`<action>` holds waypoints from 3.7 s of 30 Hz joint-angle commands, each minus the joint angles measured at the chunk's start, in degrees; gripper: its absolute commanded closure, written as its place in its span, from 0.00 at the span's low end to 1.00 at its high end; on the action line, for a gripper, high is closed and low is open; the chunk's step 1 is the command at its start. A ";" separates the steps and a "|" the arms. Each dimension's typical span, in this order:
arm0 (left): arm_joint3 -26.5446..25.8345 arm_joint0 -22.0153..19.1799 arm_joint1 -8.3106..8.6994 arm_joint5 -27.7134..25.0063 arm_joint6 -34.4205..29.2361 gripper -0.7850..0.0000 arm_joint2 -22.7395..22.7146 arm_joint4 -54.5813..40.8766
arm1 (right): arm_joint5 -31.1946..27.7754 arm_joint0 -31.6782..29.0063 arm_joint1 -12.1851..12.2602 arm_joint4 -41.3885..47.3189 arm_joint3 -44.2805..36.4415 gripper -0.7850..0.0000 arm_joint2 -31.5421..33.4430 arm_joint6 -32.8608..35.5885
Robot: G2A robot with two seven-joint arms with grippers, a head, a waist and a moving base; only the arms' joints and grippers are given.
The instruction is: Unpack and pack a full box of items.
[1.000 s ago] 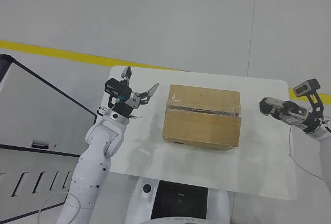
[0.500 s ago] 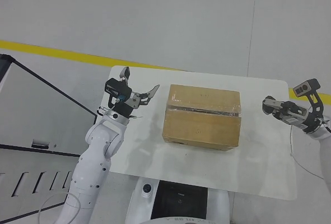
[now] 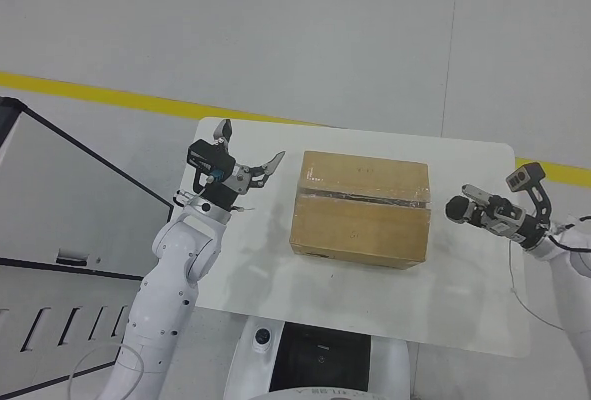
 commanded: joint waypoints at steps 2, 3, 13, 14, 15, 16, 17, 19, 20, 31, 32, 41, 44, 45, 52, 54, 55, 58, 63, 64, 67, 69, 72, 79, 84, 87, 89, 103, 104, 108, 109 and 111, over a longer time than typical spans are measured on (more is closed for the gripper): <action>0.00 0.00 0.00 0.00 0.00 0.00 0.00 0.00 | -0.26 0.59 0.03 -0.39 1.29 0.00 -0.03 -0.72; 0.00 0.00 0.00 0.00 0.00 0.00 0.00 0.00 | -0.28 0.60 0.00 -0.50 1.56 0.00 -0.20 -1.12; 0.00 0.00 0.00 0.00 0.00 0.00 0.00 0.00 | -2.82 4.23 -0.62 -3.43 5.58 0.68 -4.19 -2.54; 0.00 0.00 0.00 0.00 0.00 0.00 0.00 0.00 | -3.05 4.58 -0.71 -3.48 5.91 0.74 -4.66 -2.43; 0.00 0.00 0.00 0.00 0.00 0.00 0.00 0.00 | -3.38 4.88 -0.77 -3.48 6.16 0.80 -4.92 -2.33; 0.00 0.00 0.00 0.00 0.00 0.00 0.00 0.00 | -3.58 5.15 -0.79 -3.48 6.29 0.82 -5.12 -2.04; 0.00 0.00 0.00 0.00 0.00 0.00 0.00 0.00 | -3.68 5.25 -0.83 -3.34 6.31 0.83 -5.31 -1.80; 0.00 0.00 0.00 0.00 0.00 0.00 0.00 0.00 | -3.62 5.53 -0.82 -3.19 6.44 0.85 -5.45 -1.25; 0.00 0.00 0.00 0.00 0.00 0.00 0.00 0.00 | -3.63 5.65 -0.80 -3.19 6.47 0.85 -5.50 -0.94; 0.00 0.00 0.00 0.00 0.00 0.00 0.00 0.00 | -2.90 5.63 -0.85 -3.99 6.10 0.91 -7.03 0.05; 0.00 0.00 0.00 0.00 0.00 0.00 0.00 0.00 | -2.89 5.70 -0.85 -4.13 6.25 0.91 -7.14 -0.06; 0.00 0.00 0.00 0.00 0.00 0.00 0.00 0.00 | -2.53 6.37 -0.78 -6.36 6.95 0.82 -8.06 -0.93; 0.00 0.00 0.00 0.00 0.00 0.00 0.00 0.00 | -2.55 6.48 -0.78 -6.36 7.14 0.83 -8.28 -0.90; 0.00 0.00 0.00 0.00 0.00 0.00 0.00 0.00 | -2.48 6.53 -0.80 -6.36 7.19 0.83 -8.42 -0.94; 0.00 0.00 0.00 0.00 0.00 0.00 0.00 0.00 | -2.66 7.21 -0.93 -6.45 7.47 1.00 -9.32 -1.26; 0.00 0.00 0.00 0.00 0.00 0.00 0.00 0.00 | -3.00 7.31 -0.88 -6.55 7.34 1.00 -9.16 -1.46; 0.00 0.00 0.00 0.00 0.00 0.00 0.00 0.00 | -3.14 7.19 -0.86 -6.43 7.07 1.00 -9.10 -1.33; 0.00 0.00 0.00 0.00 0.00 0.00 0.00 0.00 | -3.34 7.03 -0.68 -5.84 5.96 1.00 -8.36 -0.96; 0.00 0.00 0.00 0.00 0.00 0.00 0.00 0.00 | -2.78 6.26 -0.38 -4.85 2.98 1.00 -7.24 -0.44; 0.00 0.00 0.00 0.00 0.00 0.00 0.00 0.00 | -2.56 6.09 -0.31 -4.73 2.45 1.00 -7.01 -0.32; 0.00 0.00 0.00 0.00 0.00 0.00 0.00 0.00 | -1.80 5.35 -0.09 -4.51 0.72 1.00 -6.28 -0.39; 0.00 0.00 0.00 0.00 0.00 0.00 0.00 0.00 | -1.08 4.92 0.11 -4.69 0.09 1.00 -5.61 -0.50; 0.00 0.00 0.00 0.00 0.00 0.00 0.00 0.00 | 0.21 4.24 0.36 -4.53 -0.81 1.00 -4.67 -0.83; 0.00 0.00 0.00 0.00 0.00 0.00 0.00 0.00 | 1.94 2.86 0.59 -2.34 -4.14 1.00 -3.57 -0.60; 0.00 0.00 0.00 0.00 0.00 0.00 0.00 0.00 | 2.51 1.54 0.65 -2.51 -6.31 1.00 -3.65 -1.45; 0.00 0.00 0.00 0.00 0.00 0.00 0.00 0.00 | 2.40 1.14 0.91 -3.61 -4.85 1.00 -2.84 -1.40; 0.00 0.00 0.00 0.00 0.00 0.00 0.00 0.00 | 2.20 0.95 0.99 -4.21 -3.98 1.00 -2.80 -1.44; 0.00 0.00 0.00 0.00 0.00 0.00 0.00 0.00 | -1.23 1.38 0.62 -9.51 2.38 1.00 -6.19 -5.48; 0.00 0.00 0.00 0.00 0.00 0.00 0.00 0.00 | -1.43 1.62 0.58 -9.65 2.91 1.00 -6.37 -5.71; 0.00 0.00 0.00 0.00 0.00 0.00 0.00 0.00 | -2.17 2.25 0.43 -10.66 4.18 1.00 -7.35 -6.38; 0.00 0.00 0.00 0.00 0.00 0.00 0.00 0.00 | -2.31 2.50 0.41 -10.88 4.50 1.00 -7.50 -6.54; 0.00 0.00 0.00 0.00 0.00 0.00 0.00 0.00 | -2.55 2.83 0.34 -11.26 5.12 1.00 -7.95 -6.69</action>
